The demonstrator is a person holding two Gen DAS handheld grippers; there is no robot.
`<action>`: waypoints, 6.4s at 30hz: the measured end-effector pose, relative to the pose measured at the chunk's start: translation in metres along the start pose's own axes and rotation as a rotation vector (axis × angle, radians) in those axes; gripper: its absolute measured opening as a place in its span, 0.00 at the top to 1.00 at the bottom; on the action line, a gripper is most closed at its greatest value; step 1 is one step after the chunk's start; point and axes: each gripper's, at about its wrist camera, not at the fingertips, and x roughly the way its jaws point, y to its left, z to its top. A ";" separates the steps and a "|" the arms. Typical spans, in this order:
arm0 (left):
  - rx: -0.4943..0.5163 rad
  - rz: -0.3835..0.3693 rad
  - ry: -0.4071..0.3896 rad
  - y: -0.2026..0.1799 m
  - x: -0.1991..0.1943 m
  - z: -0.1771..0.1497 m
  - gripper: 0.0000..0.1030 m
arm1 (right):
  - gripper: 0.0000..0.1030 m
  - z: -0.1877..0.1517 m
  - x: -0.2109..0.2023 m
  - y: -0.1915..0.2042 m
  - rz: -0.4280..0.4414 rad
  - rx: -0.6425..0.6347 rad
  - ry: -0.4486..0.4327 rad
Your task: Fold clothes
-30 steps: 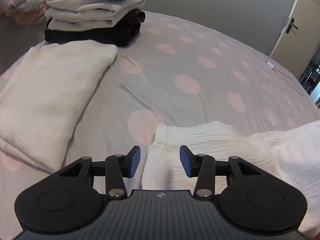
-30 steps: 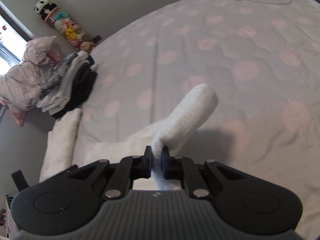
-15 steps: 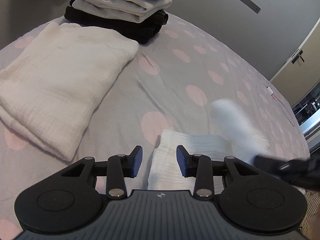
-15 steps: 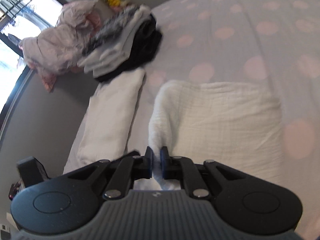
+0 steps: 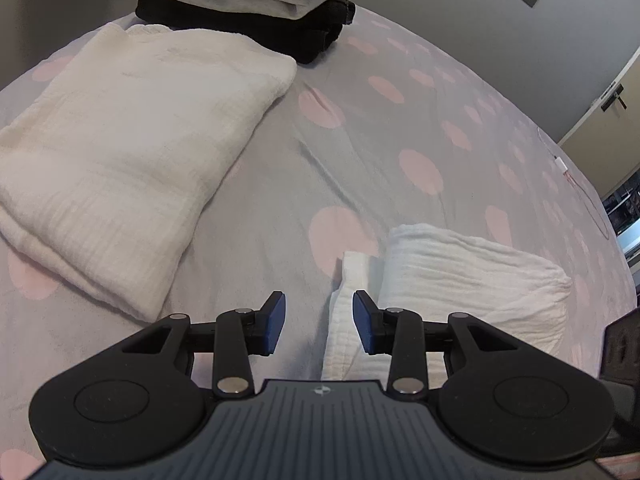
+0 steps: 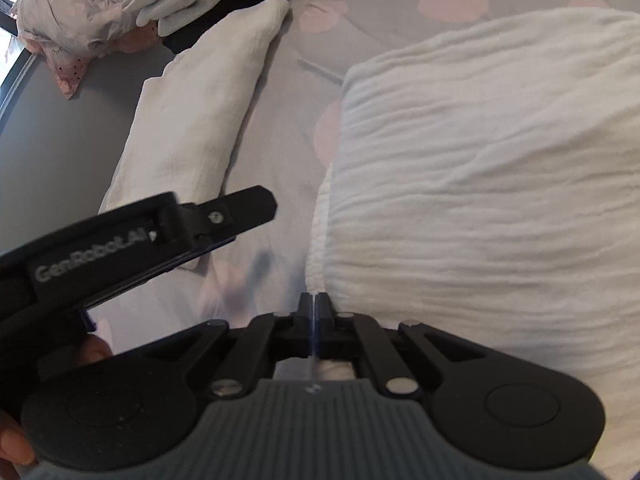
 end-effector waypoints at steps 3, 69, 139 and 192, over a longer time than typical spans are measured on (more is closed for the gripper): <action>0.049 0.025 -0.002 -0.009 -0.002 -0.004 0.59 | 0.96 -0.004 -0.014 0.017 -0.071 -0.117 -0.038; 0.004 -0.209 -0.072 -0.022 0.050 0.014 0.53 | 0.78 -0.074 -0.124 -0.155 -0.297 0.002 -0.387; 0.182 0.104 0.061 -0.044 0.018 -0.035 0.76 | 0.88 -0.044 -0.089 -0.118 -0.380 -0.097 -0.325; -0.196 -0.251 0.180 0.007 0.090 0.004 0.43 | 0.39 0.004 -0.077 -0.204 0.078 0.328 -0.245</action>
